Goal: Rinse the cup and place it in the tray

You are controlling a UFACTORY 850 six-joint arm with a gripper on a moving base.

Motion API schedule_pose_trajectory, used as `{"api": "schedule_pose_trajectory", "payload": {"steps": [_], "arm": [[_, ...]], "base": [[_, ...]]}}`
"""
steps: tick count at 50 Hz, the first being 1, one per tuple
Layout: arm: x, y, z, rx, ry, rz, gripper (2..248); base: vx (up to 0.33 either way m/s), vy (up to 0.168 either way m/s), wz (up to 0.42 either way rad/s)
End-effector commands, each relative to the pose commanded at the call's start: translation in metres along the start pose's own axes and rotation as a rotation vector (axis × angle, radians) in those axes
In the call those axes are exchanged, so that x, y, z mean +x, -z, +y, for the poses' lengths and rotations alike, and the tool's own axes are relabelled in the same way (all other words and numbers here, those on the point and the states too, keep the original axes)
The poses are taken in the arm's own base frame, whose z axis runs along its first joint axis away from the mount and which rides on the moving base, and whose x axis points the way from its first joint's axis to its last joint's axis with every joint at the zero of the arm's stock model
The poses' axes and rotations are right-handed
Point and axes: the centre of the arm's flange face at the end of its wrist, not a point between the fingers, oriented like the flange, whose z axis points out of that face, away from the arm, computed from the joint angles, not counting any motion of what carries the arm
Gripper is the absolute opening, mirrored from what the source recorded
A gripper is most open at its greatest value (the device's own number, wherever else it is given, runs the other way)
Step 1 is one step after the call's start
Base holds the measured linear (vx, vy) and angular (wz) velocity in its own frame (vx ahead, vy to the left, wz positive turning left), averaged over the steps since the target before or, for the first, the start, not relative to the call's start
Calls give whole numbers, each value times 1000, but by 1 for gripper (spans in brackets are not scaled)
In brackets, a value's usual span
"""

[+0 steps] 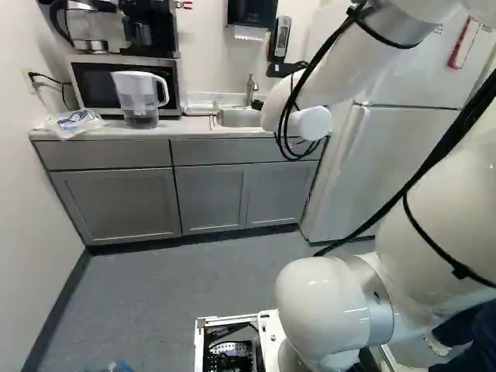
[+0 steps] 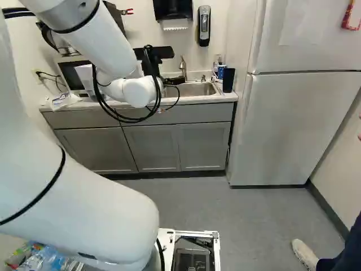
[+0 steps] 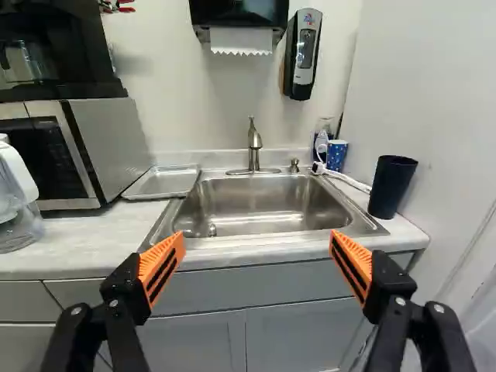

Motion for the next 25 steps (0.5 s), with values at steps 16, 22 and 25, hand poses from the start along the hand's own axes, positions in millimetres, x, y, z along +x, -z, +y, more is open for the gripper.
{"api": "schedule_pose_trajectory", "payload": {"steps": [16,22,25], "arm": [[16,-4,0,0,0,13,247],[22,-5,0,0,0,18,247],[25,-6,0,0,0,20,247]], "base": [[0,0,0],[0,0,0],[0,0,0]]}}
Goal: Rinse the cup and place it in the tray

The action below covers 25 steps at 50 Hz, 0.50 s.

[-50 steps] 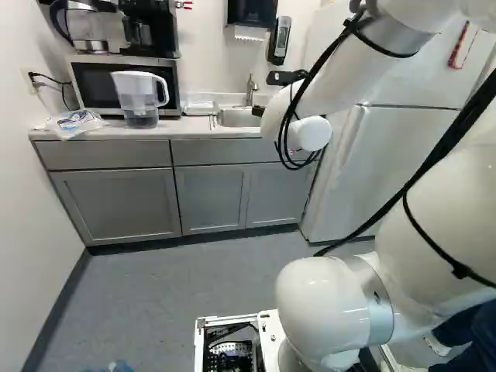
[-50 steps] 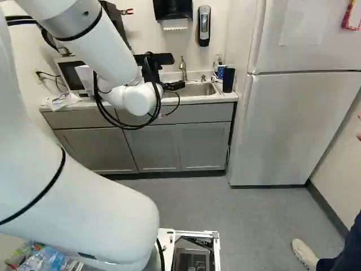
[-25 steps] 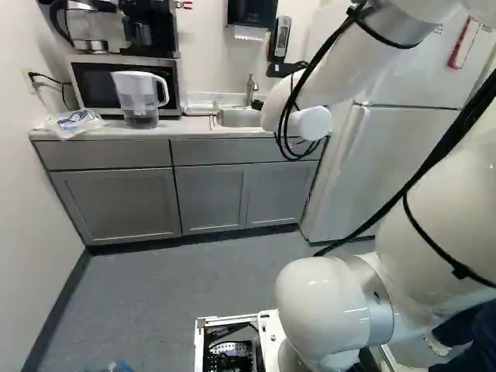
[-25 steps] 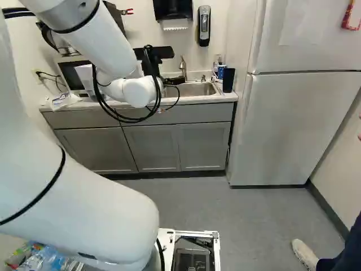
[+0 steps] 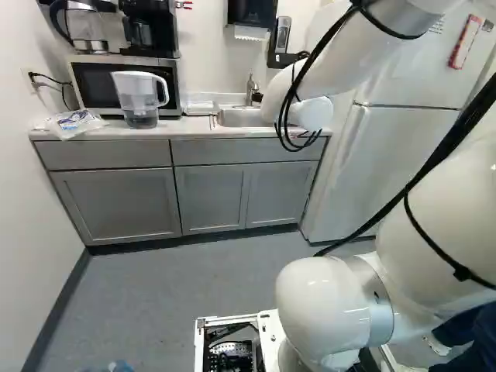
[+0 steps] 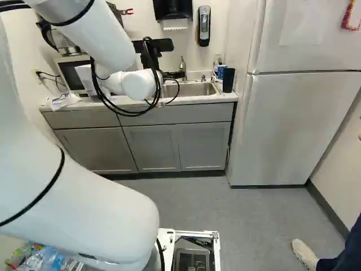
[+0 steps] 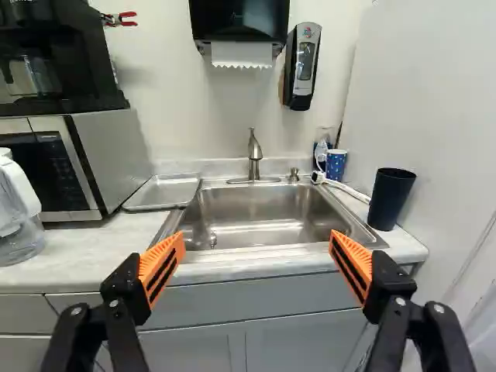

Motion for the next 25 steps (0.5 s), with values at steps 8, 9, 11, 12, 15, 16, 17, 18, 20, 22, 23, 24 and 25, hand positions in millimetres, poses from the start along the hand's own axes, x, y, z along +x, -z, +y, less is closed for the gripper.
{"api": "schedule_pose_trajectory", "payload": {"steps": [8,9,11,12,15,16,17,18,20,22,23,24,25], "arm": [[8,-2,0,0,0,3,247],[8,-2,0,0,0,3,247],[10,-2,0,0,0,3,247],[11,-3,0,0,0,3,247],[14,-3,0,0,0,3,247],[15,-3,0,0,0,3,247],[16,-3,0,0,0,3,247],[17,-4,0,0,0,3,247],[18,-4,0,0,0,3,247],[20,-4,0,0,0,3,247],[21,-4,0,0,0,3,247],[22,-5,0,0,0,3,247],[23,-5,0,0,0,2,247]], "base": [[0,0,0],[0,0,0],[0,0,0],[0,0,0],[0,0,0],[0,0,0],[0,0,0],[0,0,0],[0,0,0],[0,0,0],[0,0,0],[0,0,0],[0,0,0]]}}
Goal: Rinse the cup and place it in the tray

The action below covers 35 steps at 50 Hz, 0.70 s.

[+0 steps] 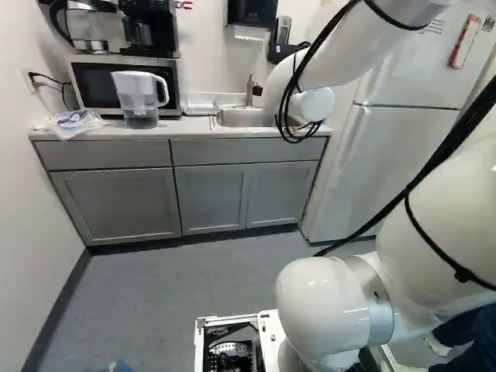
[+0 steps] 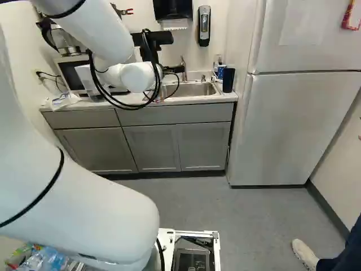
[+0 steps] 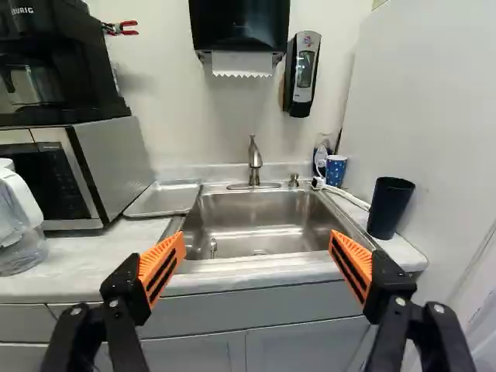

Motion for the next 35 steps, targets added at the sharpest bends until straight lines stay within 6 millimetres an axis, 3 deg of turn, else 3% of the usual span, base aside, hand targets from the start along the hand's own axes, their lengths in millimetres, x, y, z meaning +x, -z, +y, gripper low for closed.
{"api": "schedule_pose_trajectory", "payload": {"steps": [35], "arm": [[32,-5,0,0,0,-2,247]], "base": [[0,0,0]]}}
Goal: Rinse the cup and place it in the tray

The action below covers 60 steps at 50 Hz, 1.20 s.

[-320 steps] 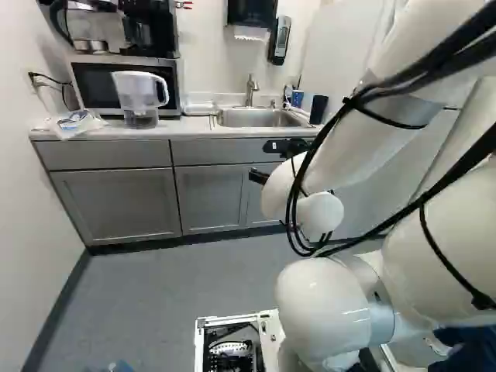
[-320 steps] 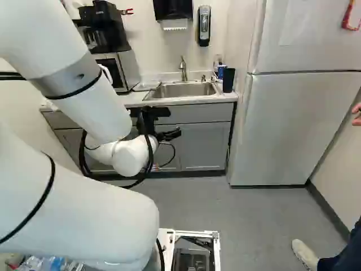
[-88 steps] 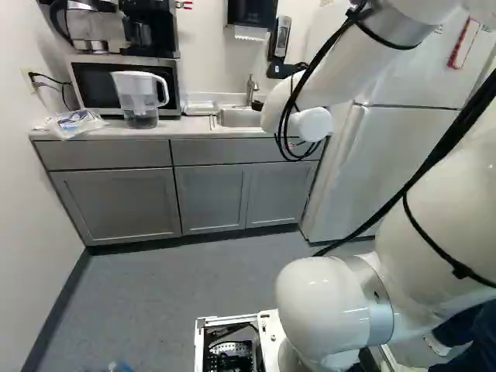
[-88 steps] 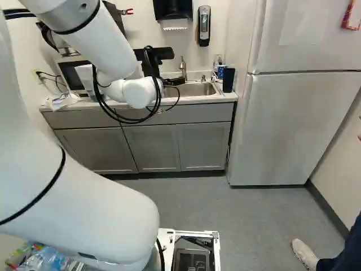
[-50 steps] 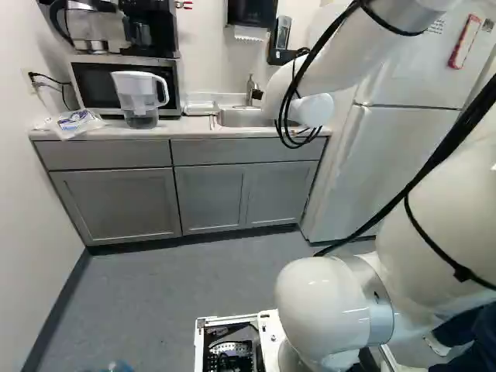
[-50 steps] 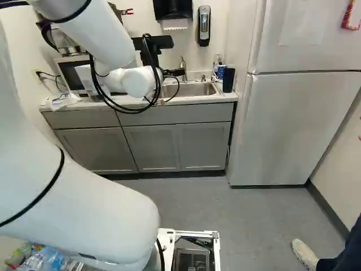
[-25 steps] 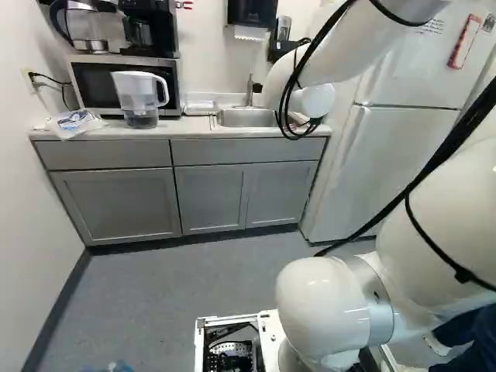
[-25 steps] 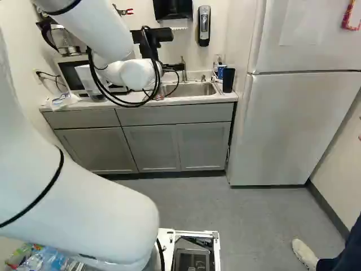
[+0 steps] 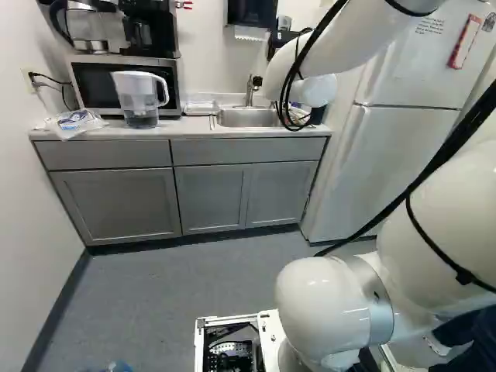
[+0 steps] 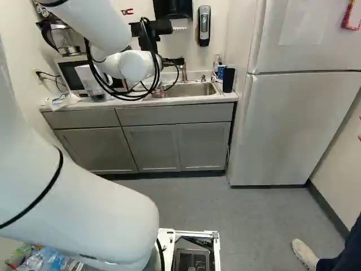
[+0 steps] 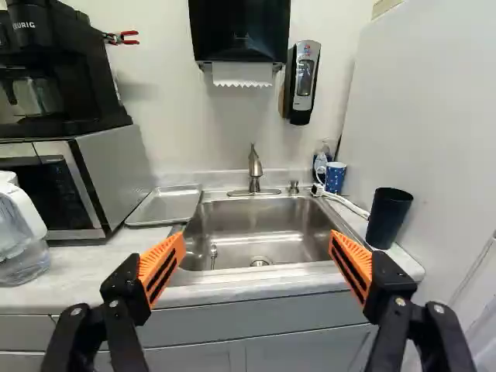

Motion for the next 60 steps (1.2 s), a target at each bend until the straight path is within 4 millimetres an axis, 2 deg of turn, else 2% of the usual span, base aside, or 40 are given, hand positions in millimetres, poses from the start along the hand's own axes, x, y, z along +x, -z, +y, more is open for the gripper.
{"api": "schedule_pose_trajectory", "payload": {"steps": [60], "arm": [[57,-6,0,1,0,17,247]], "base": [[0,0,0]]}}
